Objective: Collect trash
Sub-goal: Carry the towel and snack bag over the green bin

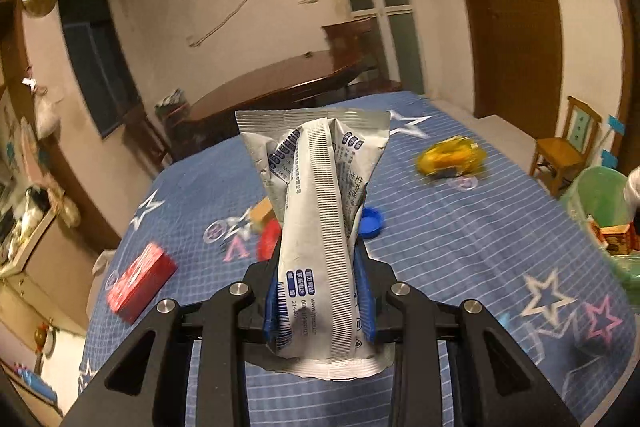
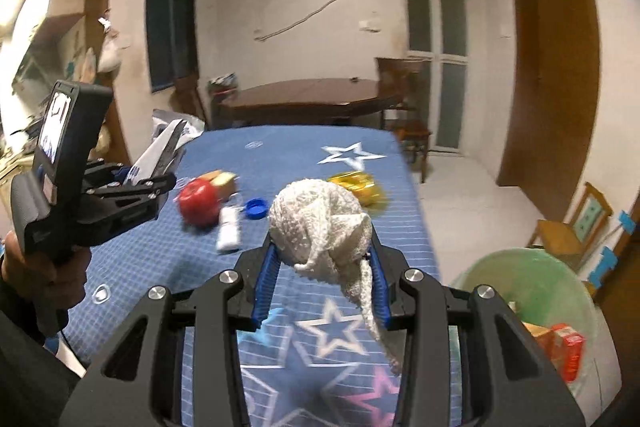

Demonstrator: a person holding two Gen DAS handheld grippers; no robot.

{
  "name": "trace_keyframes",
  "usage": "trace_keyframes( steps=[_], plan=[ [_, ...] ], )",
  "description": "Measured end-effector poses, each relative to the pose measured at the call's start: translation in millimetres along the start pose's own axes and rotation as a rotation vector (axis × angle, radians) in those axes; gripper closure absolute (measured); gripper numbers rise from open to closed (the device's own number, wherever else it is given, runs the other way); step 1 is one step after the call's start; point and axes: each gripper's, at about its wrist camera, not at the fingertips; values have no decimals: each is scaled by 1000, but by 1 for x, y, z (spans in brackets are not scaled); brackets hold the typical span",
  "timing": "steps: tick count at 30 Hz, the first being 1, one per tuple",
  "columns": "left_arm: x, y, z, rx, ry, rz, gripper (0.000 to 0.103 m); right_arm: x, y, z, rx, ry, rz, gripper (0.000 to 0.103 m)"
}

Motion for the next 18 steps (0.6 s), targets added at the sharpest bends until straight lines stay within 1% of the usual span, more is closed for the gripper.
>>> trace_keyframes(
  steps=[6,9,16,18],
  plan=[
    [-2,-23,-51,49,85,-36,71,-18,-9,-39,-10,126,-28,65],
    [-1,-32,-76,72,125,-52,71,-24,-12,-56,-12,175,-32,65],
    [5,-54,-139,104,259,-63,71,-35,-18,-107,14,333,-20,65],
    [5,-58,-150,108,299,-72,71,-37,-17,-117,18,362,-11,65]
  ],
)
Point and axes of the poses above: each gripper's, at about its wrist camera, not at the fingertips, and x roughly the way its jaws point, z to its left, y to its underside, and after that the axes turned 14 degrees about -z, right-handed
